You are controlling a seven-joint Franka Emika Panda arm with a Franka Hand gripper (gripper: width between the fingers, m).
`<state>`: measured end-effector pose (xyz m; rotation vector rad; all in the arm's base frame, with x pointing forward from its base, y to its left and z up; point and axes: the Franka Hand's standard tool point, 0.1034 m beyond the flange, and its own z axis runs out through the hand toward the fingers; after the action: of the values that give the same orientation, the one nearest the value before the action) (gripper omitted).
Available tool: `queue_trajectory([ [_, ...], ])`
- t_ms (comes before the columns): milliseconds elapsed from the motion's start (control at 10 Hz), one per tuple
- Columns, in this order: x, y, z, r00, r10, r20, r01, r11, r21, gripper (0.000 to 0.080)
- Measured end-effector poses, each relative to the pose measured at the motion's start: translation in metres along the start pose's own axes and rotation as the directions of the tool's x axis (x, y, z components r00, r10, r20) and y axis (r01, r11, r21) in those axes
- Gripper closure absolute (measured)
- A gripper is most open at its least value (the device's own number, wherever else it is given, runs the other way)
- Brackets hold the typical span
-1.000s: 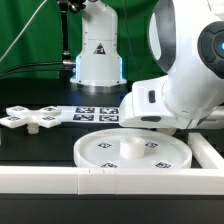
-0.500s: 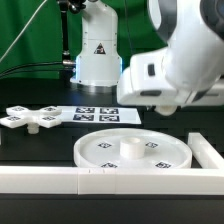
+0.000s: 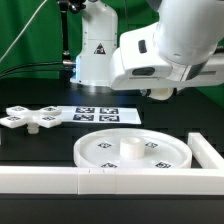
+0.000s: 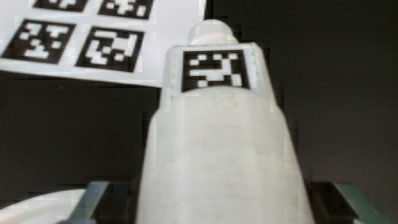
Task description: Assemble round table
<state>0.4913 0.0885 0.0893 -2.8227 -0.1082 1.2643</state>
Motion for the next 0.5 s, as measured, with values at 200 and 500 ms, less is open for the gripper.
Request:
queue_trajectory([
  [200,0.013,0.001,-0.010,0.990,-0.020,-0.140,0.020,1.000,0.000,0.0390],
  [500,0.014,0.014,-0.042,0.946,-0.067,-0.318,0.067,0.998,-0.012,0.0390],
])
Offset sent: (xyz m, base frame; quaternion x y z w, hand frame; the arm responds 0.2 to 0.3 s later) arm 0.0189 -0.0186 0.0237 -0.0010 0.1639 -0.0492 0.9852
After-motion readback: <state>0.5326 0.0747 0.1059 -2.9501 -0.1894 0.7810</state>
